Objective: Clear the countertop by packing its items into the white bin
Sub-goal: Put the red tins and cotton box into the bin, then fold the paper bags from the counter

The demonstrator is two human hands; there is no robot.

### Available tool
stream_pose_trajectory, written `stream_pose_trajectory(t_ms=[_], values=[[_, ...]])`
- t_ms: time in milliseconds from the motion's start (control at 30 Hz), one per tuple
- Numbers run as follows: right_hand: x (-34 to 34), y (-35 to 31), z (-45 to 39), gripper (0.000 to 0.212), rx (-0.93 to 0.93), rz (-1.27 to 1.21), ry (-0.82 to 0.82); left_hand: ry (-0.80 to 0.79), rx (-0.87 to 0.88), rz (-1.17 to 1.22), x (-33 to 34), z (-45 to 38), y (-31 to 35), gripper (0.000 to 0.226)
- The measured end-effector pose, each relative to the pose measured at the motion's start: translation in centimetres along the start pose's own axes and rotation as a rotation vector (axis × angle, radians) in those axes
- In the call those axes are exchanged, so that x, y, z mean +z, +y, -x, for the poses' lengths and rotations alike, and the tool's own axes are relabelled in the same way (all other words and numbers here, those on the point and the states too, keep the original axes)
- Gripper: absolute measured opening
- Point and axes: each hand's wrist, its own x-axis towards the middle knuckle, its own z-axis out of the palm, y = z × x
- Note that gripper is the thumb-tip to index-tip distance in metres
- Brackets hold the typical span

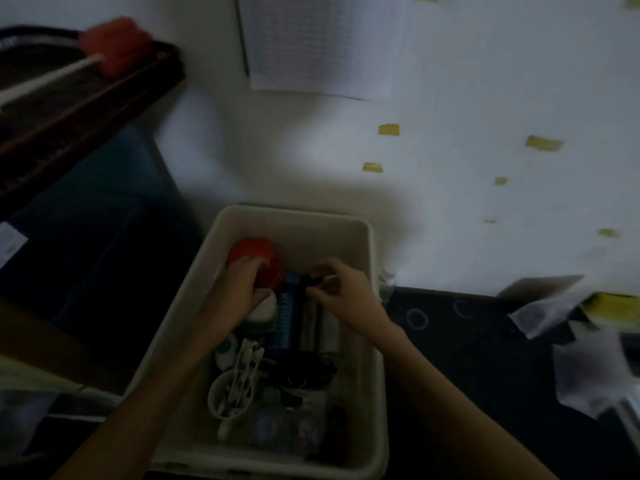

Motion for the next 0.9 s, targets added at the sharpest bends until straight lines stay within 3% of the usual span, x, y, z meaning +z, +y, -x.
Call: stream_pose_trajectory(t_ms=[100, 300, 567, 700, 900], values=[[-6.3, 1.1, 4.3, 0.03, 0.014, -0.124, 0.2, 0.082, 0.214, 0.047, -0.5, -0.6, 6.9, 0.037], [-17.7, 8.2, 12.7, 0.023, 0.175, -0.081, 0.438, -0.126, 0.396, 0.171, 4.4, -2.1, 21.1, 0.024], [-29.3, 20.3, 22.6, 0.022, 0.557, 0.092, 0.598, -0.39, 0.552, 0.178, 18.9, -4.6, 35.8, 0.021], [-32.8, 25.5, 25.0, 0.027, 0.685, 0.139, 0.611, -0.428, 0.58, 0.088, 26.3, -6.5, 41.5, 0.018], [-35.0, 31.3, 24.0, 0.044, 0.802, 0.19, 0.447, -0.367, 0.502, -0.031, 34.6, -10.5, 47.1, 0.035]])
